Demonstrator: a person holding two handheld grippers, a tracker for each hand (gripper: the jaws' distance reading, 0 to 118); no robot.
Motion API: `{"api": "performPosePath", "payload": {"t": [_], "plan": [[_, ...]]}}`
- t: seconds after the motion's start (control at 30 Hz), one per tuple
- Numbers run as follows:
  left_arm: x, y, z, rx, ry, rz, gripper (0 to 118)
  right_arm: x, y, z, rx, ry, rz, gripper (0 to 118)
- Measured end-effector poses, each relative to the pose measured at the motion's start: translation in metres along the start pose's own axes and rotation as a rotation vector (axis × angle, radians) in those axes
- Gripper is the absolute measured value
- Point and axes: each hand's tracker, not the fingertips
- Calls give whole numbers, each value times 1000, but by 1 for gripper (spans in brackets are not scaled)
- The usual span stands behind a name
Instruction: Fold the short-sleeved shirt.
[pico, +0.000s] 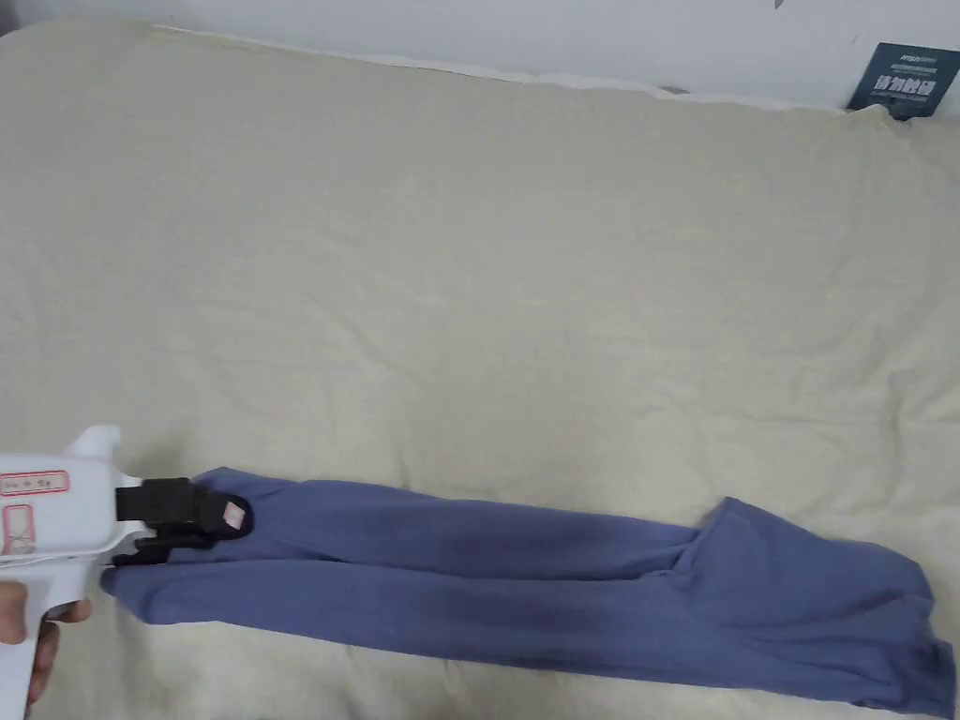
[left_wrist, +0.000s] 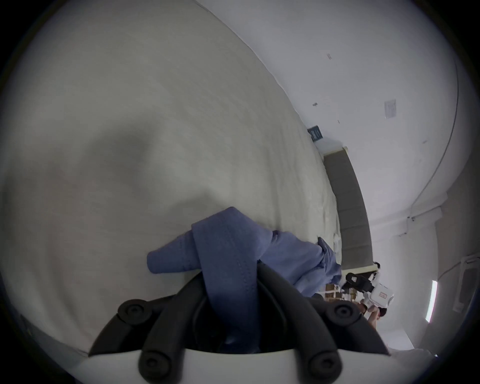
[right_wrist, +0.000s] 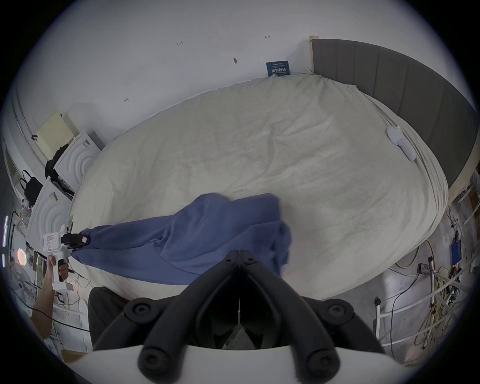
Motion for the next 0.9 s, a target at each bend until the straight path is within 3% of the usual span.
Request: {"api": "performPosePath", "payload": {"t": [0.13, 0.23, 0.33, 0.5, 0.63, 0.9], "plan": [[1, 3, 31, 34, 159, -39, 7, -3, 3, -7, 11, 21, 6, 0], [14, 6, 40, 45, 196, -58, 7, -4, 3, -10, 20, 34, 8, 0], [41, 5, 43, 41, 252, -103, 7, -4, 2, -7, 31, 43, 19, 0], [109, -10, 45, 55, 474, -250, 7, -2, -2, 4, 51, 32, 73, 0], [173, -30, 33, 86, 666, -424, 7, -1, -7, 12, 49, 26, 125, 0], [246, -64, -45, 5, 796, -601, 7, -5, -14, 29, 70, 85, 182, 0]]}}
